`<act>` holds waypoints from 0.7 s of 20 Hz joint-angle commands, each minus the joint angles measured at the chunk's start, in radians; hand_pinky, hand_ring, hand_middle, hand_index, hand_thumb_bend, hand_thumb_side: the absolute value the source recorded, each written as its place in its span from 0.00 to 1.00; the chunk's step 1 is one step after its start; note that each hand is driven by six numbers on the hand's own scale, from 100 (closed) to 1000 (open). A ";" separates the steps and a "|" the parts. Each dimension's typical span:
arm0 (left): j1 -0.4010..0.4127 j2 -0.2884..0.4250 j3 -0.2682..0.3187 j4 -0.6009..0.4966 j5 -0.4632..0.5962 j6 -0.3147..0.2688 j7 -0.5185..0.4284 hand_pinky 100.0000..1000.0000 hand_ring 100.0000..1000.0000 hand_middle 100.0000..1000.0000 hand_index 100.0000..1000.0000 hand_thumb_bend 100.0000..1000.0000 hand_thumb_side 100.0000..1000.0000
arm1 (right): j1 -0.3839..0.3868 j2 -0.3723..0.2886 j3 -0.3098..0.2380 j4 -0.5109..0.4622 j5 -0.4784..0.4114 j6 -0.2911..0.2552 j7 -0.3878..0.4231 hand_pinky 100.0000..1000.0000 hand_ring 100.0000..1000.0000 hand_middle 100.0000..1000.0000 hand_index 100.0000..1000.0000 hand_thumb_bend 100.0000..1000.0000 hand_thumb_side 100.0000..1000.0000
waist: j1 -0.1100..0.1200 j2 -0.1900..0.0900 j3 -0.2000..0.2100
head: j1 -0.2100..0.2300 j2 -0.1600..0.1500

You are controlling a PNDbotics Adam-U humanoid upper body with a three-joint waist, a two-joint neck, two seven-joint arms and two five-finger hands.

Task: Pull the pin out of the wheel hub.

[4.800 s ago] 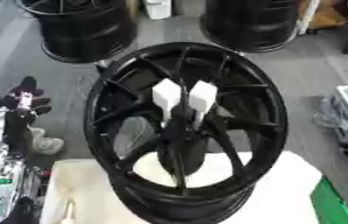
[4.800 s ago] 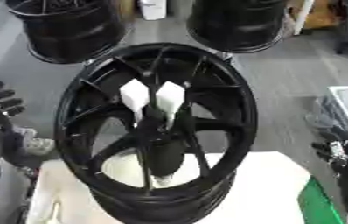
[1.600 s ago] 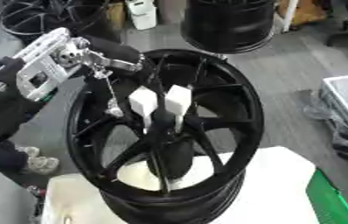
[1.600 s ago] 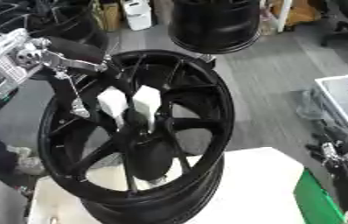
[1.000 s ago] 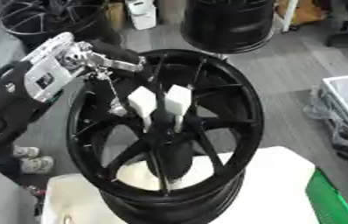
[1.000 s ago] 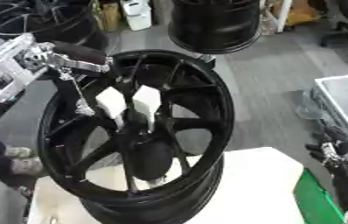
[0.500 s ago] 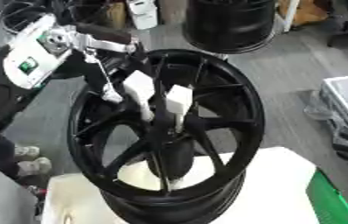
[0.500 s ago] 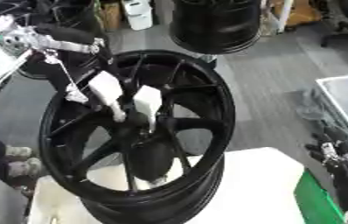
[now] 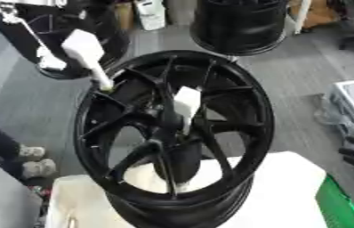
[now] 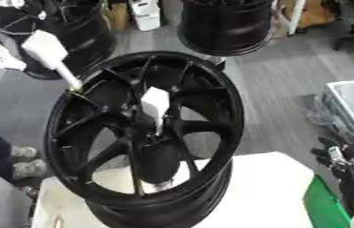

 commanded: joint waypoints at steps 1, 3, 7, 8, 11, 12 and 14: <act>0.062 0.049 0.097 0.056 -0.026 0.037 0.055 0.68 0.54 0.39 0.54 0.19 0.00 | -0.008 -0.014 -0.010 -0.009 -0.002 0.000 -0.006 0.86 0.79 0.86 1.00 0.00 0.79 | -0.004 -0.014 0.001 | 0.001 -0.002; 0.103 0.023 0.110 0.135 -0.057 0.061 0.079 0.68 0.55 0.41 0.56 0.20 0.00 | -0.008 -0.014 -0.009 -0.008 -0.002 0.001 -0.006 0.86 0.79 0.86 1.00 0.00 0.79 | -0.005 -0.013 0.003 | 0.002 -0.002; 0.123 -0.051 0.113 0.295 -0.144 0.049 0.121 0.69 0.57 0.47 0.62 0.19 0.00 | -0.008 -0.010 -0.005 -0.006 -0.002 0.001 -0.001 0.86 0.79 0.86 1.00 0.00 0.79 | -0.012 -0.010 0.000 | 0.007 -0.002; 0.118 -0.072 0.115 0.341 -0.169 0.045 0.138 0.69 0.59 0.52 0.66 0.23 0.04 | -0.009 -0.009 -0.005 -0.006 -0.003 0.000 -0.001 0.86 0.79 0.86 1.00 0.00 0.79 | -0.014 -0.009 -0.002 | 0.009 -0.002; 0.095 -0.129 0.128 0.475 -0.249 0.042 0.217 0.69 0.61 0.59 0.72 0.32 0.16 | -0.013 -0.007 -0.005 -0.005 -0.005 -0.001 -0.002 0.86 0.79 0.86 1.00 0.00 0.79 | -0.021 -0.005 -0.008 | 0.014 -0.002; 0.089 -0.146 0.136 0.512 -0.263 0.042 0.248 0.69 0.63 0.65 0.76 0.44 0.28 | -0.014 -0.006 -0.005 -0.005 -0.006 -0.001 -0.002 0.86 0.79 0.86 1.00 0.00 0.79 | -0.023 -0.004 -0.010 | 0.014 -0.002; 0.084 -0.175 0.149 0.564 -0.269 0.040 0.316 0.70 0.66 0.72 0.83 0.60 0.40 | -0.015 -0.004 -0.005 -0.005 -0.007 -0.001 -0.002 0.86 0.79 0.86 1.00 0.00 0.79 | -0.025 -0.002 -0.012 | 0.014 -0.002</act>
